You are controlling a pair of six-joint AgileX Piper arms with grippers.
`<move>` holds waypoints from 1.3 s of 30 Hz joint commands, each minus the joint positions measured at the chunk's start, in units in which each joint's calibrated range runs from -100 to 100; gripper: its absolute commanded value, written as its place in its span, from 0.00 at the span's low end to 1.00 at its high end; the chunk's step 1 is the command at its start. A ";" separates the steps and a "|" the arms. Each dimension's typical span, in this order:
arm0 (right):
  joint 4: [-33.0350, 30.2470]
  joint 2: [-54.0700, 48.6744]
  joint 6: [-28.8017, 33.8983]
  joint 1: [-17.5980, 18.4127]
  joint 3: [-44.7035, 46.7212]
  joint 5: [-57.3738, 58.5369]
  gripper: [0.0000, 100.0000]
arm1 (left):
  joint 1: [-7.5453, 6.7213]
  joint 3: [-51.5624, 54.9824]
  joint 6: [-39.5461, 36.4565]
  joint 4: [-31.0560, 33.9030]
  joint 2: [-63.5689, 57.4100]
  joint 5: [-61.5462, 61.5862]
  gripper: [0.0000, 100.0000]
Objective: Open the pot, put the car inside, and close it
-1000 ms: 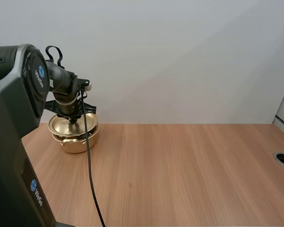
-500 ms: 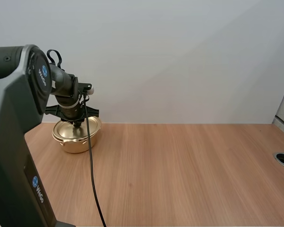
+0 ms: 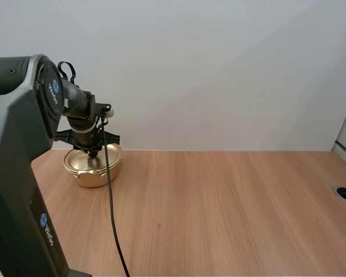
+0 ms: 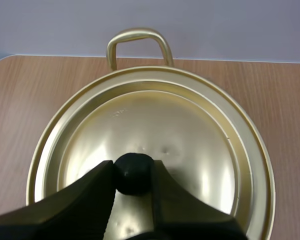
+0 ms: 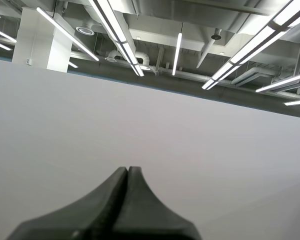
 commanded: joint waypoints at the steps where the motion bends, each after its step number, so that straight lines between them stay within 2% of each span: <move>1: 0.00 0.01 0.04 -0.04 0.08 0.00 0.00 | -0.01 0.10 0.03 -0.07 0.97 0.97 0.05; 2: 0.00 0.01 0.04 -0.04 0.08 0.00 0.00 | -0.01 0.10 0.03 -0.07 1.11 0.97 0.09; 5: 0.00 0.01 0.04 -0.04 0.08 0.00 0.00 | -0.01 0.10 0.03 0.35 1.39 0.01 0.30; 11: 0.00 0.01 0.04 -0.04 0.08 0.00 0.00 | -0.01 0.10 0.03 2.96 1.39 -3.06 0.88; 13: 0.00 0.01 0.04 -0.04 0.08 0.00 0.00 | -0.01 0.10 0.03 4.40 1.39 -3.58 1.00; 19: 0.00 0.01 0.04 -0.04 0.08 0.00 0.00 | -0.01 0.10 0.03 10.04 1.39 -5.03 1.00; 25: 0.00 0.01 0.04 -0.04 0.08 0.00 0.00 | -0.01 0.10 0.03 11.80 0.56 -7.61 1.00; 26: 0.00 0.01 0.04 -0.04 0.08 0.00 0.00 | -0.01 0.10 0.03 12.39 0.19 -8.46 0.94; 27: 0.00 0.01 0.04 -0.04 0.08 0.00 0.00 | -0.01 0.10 0.03 12.60 -0.28 -9.48 0.82; 29: 0.00 0.01 0.04 -0.04 0.08 0.00 0.00 | -0.01 0.10 -1.11 12.25 -2.04 -11.92 0.34; 30: 0.00 0.01 0.04 -0.04 0.08 0.00 0.00 | -0.01 0.10 -3.03 12.25 -3.29 -13.36 0.04; 31: 0.00 0.01 0.04 -0.04 0.08 0.00 0.00 | -0.01 0.10 -4.64 12.25 -4.68 -15.12 0.00; 39: -0.37 0.01 1.29 -0.04 0.08 0.00 0.00 | -0.01 0.10 -8.20 10.68 -18.29 -33.44 0.00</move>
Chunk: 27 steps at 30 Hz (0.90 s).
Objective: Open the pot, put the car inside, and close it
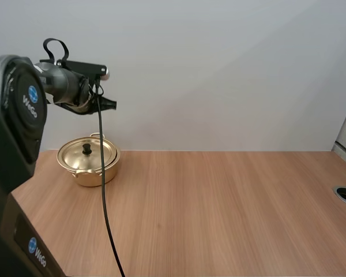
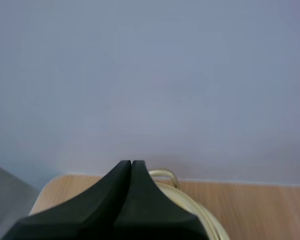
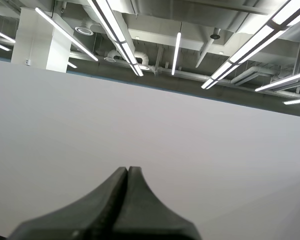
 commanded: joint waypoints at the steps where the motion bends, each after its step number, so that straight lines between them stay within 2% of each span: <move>1: -0.23 0.01 0.51 -0.04 0.08 0.00 0.00 | -0.01 -0.04 -0.66 -0.09 -5.47 -6.00 0.00; 7: -3.71 0.26 0.58 -0.04 3.00 0.00 0.00 | -0.01 -0.04 -3.96 -0.09 -15.18 -6.29 0.00; 14: -9.99 0.26 0.99 -0.04 18.27 0.00 0.00 | -0.01 -0.04 -3.96 0.67 -25.89 -5.47 0.00; 21: -14.66 0.15 9.82 -0.04 33.18 0.00 0.00 | -0.01 -0.04 -3.96 0.67 -33.44 -6.74 0.00; 27: -14.60 0.15 11.52 -0.04 43.58 -3.87 0.00 | -0.01 -0.04 -3.96 0.67 -36.08 -6.74 0.00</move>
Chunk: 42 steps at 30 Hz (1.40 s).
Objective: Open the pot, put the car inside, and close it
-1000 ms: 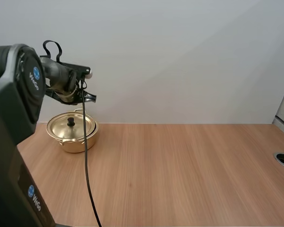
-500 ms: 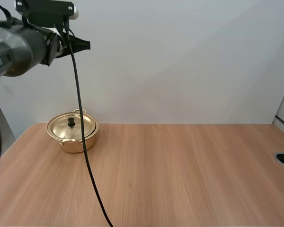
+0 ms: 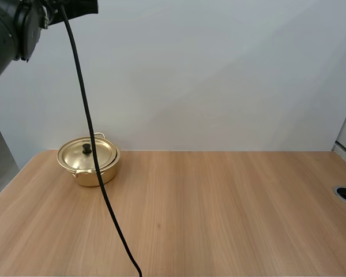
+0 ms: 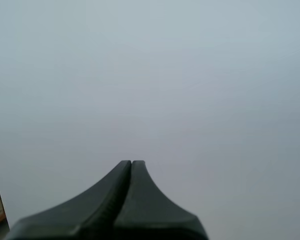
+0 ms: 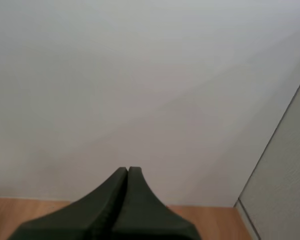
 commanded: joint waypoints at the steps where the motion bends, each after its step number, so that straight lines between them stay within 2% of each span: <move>1: 0.97 -0.09 0.07 -0.04 6.37 -2.96 0.00 | -0.01 -0.04 0.03 0.05 -0.35 -0.11 0.00; 8: 0.71 -1.20 0.07 -0.04 7.88 1.38 0.00 | -0.01 -0.04 0.03 -0.10 5.84 -10.50 0.00; 14: -1.42 -7.13 0.07 -0.04 7.88 1.38 0.00 | -0.01 -0.04 0.03 0.16 7.85 -10.47 0.00; 20: -4.37 -12.11 -1.96 -0.04 7.88 1.38 0.00 | -0.01 -0.04 0.50 0.58 8.33 4.61 0.00; 23: -6.13 -13.89 -3.55 -0.04 7.88 1.38 0.00 | -0.01 -0.04 -1.78 -2.21 10.42 23.02 0.00; 28: -7.11 -14.25 -3.55 -0.04 7.88 1.38 0.00 | -0.01 -0.04 -1.86 -3.26 15.28 33.09 0.02; 30: -6.42 -14.13 -3.55 -0.04 7.88 1.38 0.00 | -0.01 -0.04 -1.86 -3.26 18.05 35.46 0.12; 33: -4.23 -14.13 -3.55 -0.04 7.88 1.38 0.00 | -0.01 -0.04 -0.55 -3.26 22.65 36.97 0.34; 41: -2.01 -14.02 -3.74 -0.04 7.88 1.38 0.00 | -0.01 -0.04 5.39 -3.26 32.43 35.11 0.99; 42: -2.01 -14.02 -3.83 -0.04 7.88 1.38 0.00 | -0.01 -0.04 5.83 -3.26 32.96 34.98 1.00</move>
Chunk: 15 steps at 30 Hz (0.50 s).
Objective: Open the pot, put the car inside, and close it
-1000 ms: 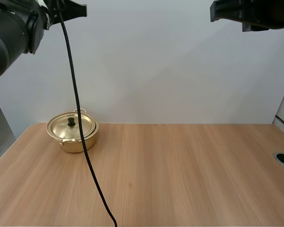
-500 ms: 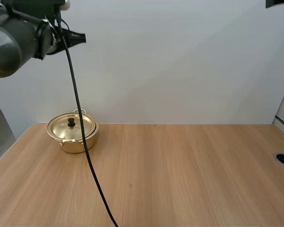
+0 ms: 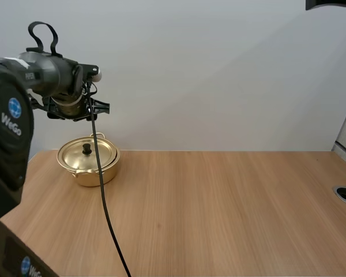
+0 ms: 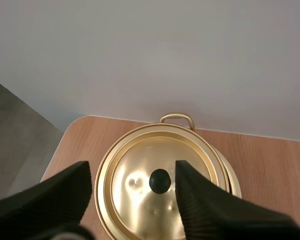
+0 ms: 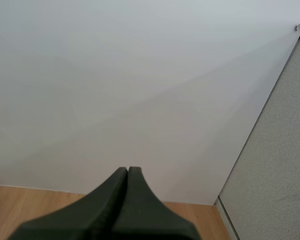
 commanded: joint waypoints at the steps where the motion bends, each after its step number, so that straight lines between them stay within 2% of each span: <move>1: 0.14 -0.02 -0.64 -0.04 -0.04 0.00 0.00 | -0.01 -0.04 0.85 0.08 1.54 -0.38 1.00; 4: 0.88 -0.02 -2.34 -0.04 -0.04 0.00 0.00 | -0.01 -0.04 0.73 0.08 2.22 -0.37 1.00; 15: 1.44 -0.02 -2.20 -0.04 -0.04 0.00 0.00 | -0.01 -0.04 0.39 0.31 9.99 -4.02 1.00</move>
